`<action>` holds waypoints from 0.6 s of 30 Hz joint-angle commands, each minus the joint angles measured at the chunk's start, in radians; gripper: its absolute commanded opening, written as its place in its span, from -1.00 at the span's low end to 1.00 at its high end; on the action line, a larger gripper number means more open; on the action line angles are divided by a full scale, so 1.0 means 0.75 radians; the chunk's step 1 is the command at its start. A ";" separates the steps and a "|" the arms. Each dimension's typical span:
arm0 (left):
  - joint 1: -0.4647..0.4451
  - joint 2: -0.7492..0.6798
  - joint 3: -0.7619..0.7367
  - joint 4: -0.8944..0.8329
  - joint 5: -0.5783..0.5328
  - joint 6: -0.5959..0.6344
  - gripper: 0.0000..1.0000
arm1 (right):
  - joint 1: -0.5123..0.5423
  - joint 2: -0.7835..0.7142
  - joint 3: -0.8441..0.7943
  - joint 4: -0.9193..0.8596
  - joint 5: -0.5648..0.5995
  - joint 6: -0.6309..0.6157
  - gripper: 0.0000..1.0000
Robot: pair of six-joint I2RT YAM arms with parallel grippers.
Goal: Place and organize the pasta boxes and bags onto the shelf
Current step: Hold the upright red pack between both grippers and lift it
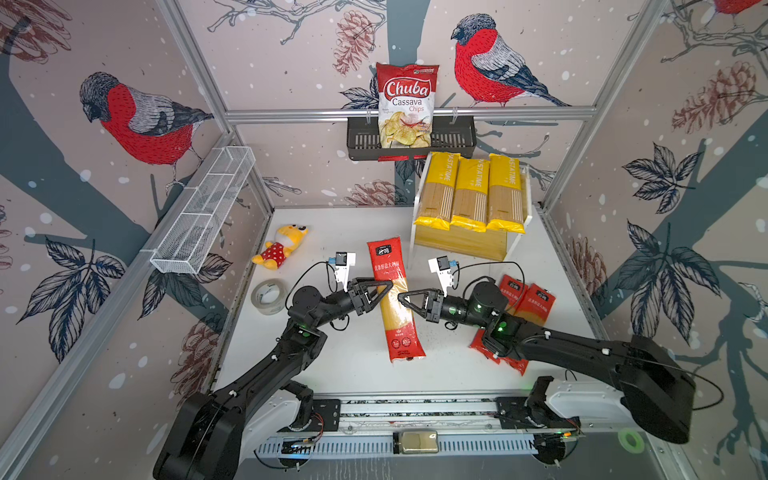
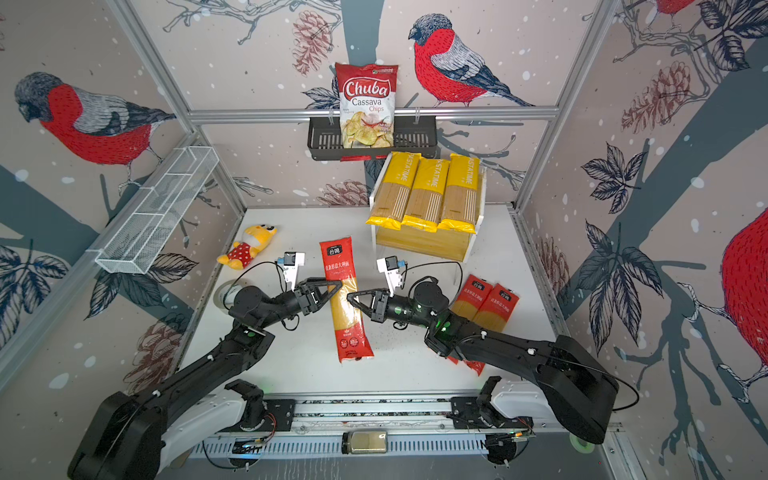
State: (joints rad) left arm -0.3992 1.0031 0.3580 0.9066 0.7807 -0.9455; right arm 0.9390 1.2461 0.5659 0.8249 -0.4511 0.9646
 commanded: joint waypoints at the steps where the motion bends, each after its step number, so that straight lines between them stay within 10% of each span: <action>1: -0.012 0.006 0.023 0.080 0.033 0.017 -0.07 | 0.003 0.003 -0.006 0.228 -0.014 0.048 -1.00; 18: -0.071 0.021 0.071 0.038 -0.131 -0.046 -0.70 | 0.016 0.034 -0.078 0.198 0.141 0.089 -0.63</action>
State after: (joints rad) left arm -0.4480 1.0214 0.4004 0.8616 0.6952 -0.9646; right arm 0.9424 1.2594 0.5060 0.9134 -0.3695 1.0050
